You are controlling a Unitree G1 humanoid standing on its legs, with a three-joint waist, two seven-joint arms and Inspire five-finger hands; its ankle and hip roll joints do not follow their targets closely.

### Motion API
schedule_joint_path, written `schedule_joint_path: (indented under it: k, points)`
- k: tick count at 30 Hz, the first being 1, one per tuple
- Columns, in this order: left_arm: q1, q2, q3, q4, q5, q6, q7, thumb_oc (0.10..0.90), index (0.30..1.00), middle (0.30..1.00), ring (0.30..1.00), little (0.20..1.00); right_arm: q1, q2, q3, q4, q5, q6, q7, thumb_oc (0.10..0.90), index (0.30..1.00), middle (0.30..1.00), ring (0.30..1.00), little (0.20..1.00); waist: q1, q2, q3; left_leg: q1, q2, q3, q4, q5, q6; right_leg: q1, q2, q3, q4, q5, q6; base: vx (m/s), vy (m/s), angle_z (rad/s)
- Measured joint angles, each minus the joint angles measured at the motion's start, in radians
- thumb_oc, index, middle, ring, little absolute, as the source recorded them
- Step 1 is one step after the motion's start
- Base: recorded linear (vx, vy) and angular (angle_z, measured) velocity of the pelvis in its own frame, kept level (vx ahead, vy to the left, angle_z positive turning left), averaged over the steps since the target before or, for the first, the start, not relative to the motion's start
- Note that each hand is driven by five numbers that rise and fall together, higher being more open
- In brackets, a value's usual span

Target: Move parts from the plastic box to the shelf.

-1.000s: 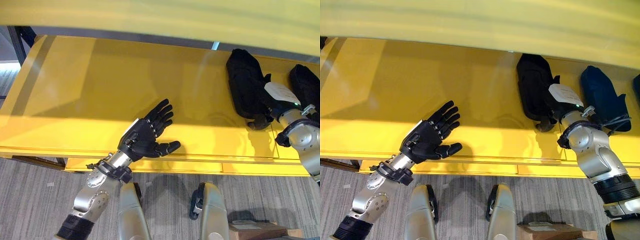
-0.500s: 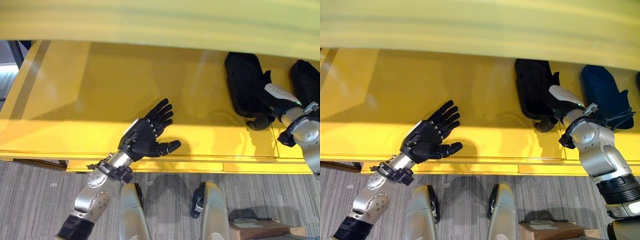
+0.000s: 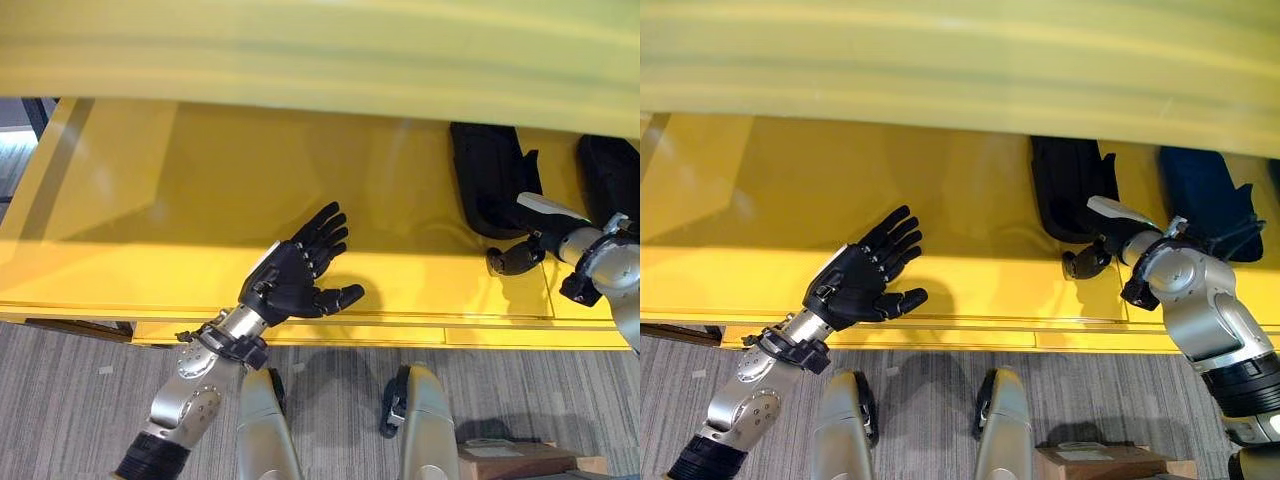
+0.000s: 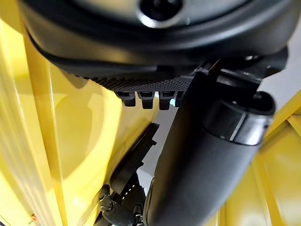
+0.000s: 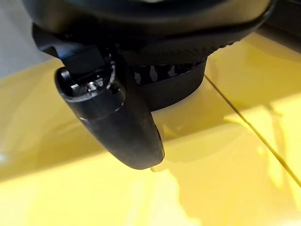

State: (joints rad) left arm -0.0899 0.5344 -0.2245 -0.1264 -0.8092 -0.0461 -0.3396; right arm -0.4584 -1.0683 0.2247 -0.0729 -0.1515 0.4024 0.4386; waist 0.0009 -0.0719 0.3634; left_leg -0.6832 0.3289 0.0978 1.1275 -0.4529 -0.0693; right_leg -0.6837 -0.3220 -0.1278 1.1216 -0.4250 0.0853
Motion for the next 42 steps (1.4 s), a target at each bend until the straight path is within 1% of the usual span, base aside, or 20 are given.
schedule_joint_path:
  k: [8,14,17,21,23,29,34,42]
  points:
    - [-0.003,0.000,-0.009,0.004,-0.001,-0.006,0.001,0.900,1.000,1.000,1.000,1.000,-0.019,-0.005,0.019,0.000,0.030,-0.001,0.018,0.900,1.000,1.000,1.000,1.000,0.001,-0.007,0.000,0.005,0.000,-0.001,-0.001,-0.002,0.003,0.010,-0.001,-0.003,-0.006,0.001,-0.001,0.00,0.000,0.00]
    - [-0.003,0.001,-0.013,0.008,-0.001,-0.011,0.000,0.900,1.000,1.000,1.000,1.000,-0.034,-0.034,0.040,-0.025,0.028,-0.014,0.069,0.900,1.000,1.000,1.000,1.000,0.003,-0.007,0.000,0.008,0.000,-0.001,-0.002,-0.002,0.003,0.013,-0.002,-0.004,-0.008,0.002,-0.001,0.01,0.001,0.00]
    - [0.003,0.001,-0.027,0.011,-0.001,-0.026,0.000,0.900,1.000,1.000,1.000,1.000,-0.042,-0.040,0.051,-0.052,0.028,-0.015,0.095,0.900,1.000,1.000,1.000,1.000,0.003,-0.008,-0.001,0.012,0.000,0.001,-0.008,-0.001,0.002,0.017,-0.001,-0.004,-0.014,0.004,-0.001,0.00,0.000,0.00]
    - [0.011,0.001,-0.038,0.023,-0.001,-0.031,0.000,0.900,1.000,1.000,1.000,1.000,-0.072,-0.043,0.095,-0.063,0.015,-0.014,0.130,0.900,1.000,1.000,1.000,1.000,0.003,-0.008,-0.001,0.037,-0.001,0.007,-0.022,-0.001,0.003,0.039,-0.001,-0.005,-0.029,0.005,0.000,0.04,0.008,-0.01]
    - [0.017,0.001,-0.038,0.024,-0.001,-0.044,0.000,0.900,1.000,1.000,1.000,1.000,-0.080,-0.048,0.105,-0.081,0.000,-0.009,0.141,0.900,1.000,1.000,1.000,1.000,0.003,-0.008,-0.001,0.038,-0.001,0.008,-0.024,-0.001,0.002,0.040,-0.001,-0.006,-0.031,0.005,0.000,0.02,-0.001,0.00]
    - [0.026,0.001,-0.040,0.019,-0.001,-0.049,-0.001,0.900,1.000,1.000,1.000,1.000,-0.089,-0.060,0.109,-0.097,-0.007,0.003,0.170,0.900,1.000,1.000,1.000,1.000,0.004,-0.008,-0.001,0.039,-0.001,0.008,-0.027,-0.001,0.002,0.041,-0.001,-0.009,-0.033,0.005,0.000,0.00,0.000,0.00]
    - [0.033,0.001,-0.048,0.020,-0.001,-0.065,0.000,0.900,1.000,1.000,1.000,1.000,-0.063,-0.065,0.102,-0.130,-0.036,0.008,0.173,0.900,1.000,1.000,1.000,1.000,0.003,-0.008,-0.001,0.040,-0.001,0.009,-0.028,-0.001,0.002,0.042,-0.001,-0.005,-0.034,0.005,0.000,0.00,0.000,0.00]
    - [0.038,0.000,-0.050,0.018,-0.001,-0.071,-0.001,0.900,1.000,1.000,1.000,1.000,-0.048,-0.063,0.087,-0.133,-0.054,0.010,0.176,0.900,1.000,1.000,1.000,1.000,0.004,-0.008,-0.001,0.040,-0.001,0.011,-0.029,-0.001,0.003,0.041,-0.001,-0.002,-0.035,0.005,0.000,0.00,0.000,0.00]
